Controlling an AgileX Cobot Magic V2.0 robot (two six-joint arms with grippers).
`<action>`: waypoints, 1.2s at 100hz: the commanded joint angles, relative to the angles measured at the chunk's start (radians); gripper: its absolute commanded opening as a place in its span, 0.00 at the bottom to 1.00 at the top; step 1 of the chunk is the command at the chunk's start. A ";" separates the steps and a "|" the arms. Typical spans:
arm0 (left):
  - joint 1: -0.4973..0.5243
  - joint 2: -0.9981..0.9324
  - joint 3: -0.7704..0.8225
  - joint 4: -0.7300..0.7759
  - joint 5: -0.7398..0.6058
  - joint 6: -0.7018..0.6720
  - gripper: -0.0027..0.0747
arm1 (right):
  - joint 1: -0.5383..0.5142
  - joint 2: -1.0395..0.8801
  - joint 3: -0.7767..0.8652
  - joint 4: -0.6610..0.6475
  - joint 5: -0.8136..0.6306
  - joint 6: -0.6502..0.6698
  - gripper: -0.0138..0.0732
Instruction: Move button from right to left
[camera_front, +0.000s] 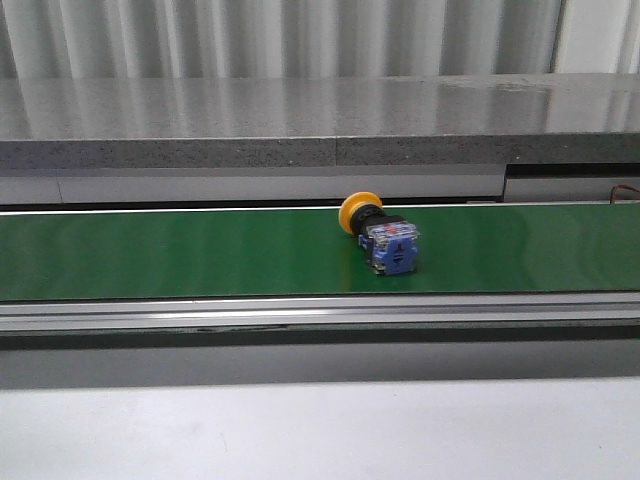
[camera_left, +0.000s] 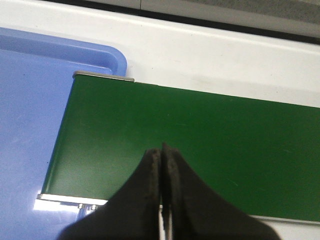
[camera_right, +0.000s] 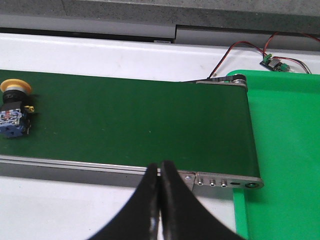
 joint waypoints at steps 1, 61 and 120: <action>-0.005 0.026 -0.042 -0.019 -0.050 0.009 0.05 | 0.002 0.003 -0.025 0.002 -0.074 -0.010 0.08; -0.173 0.073 -0.043 -0.117 -0.091 -0.005 0.87 | 0.002 0.003 -0.025 0.002 -0.074 -0.010 0.08; -0.527 0.454 -0.266 0.006 -0.110 -0.221 0.86 | 0.002 0.003 -0.025 0.002 -0.074 -0.010 0.08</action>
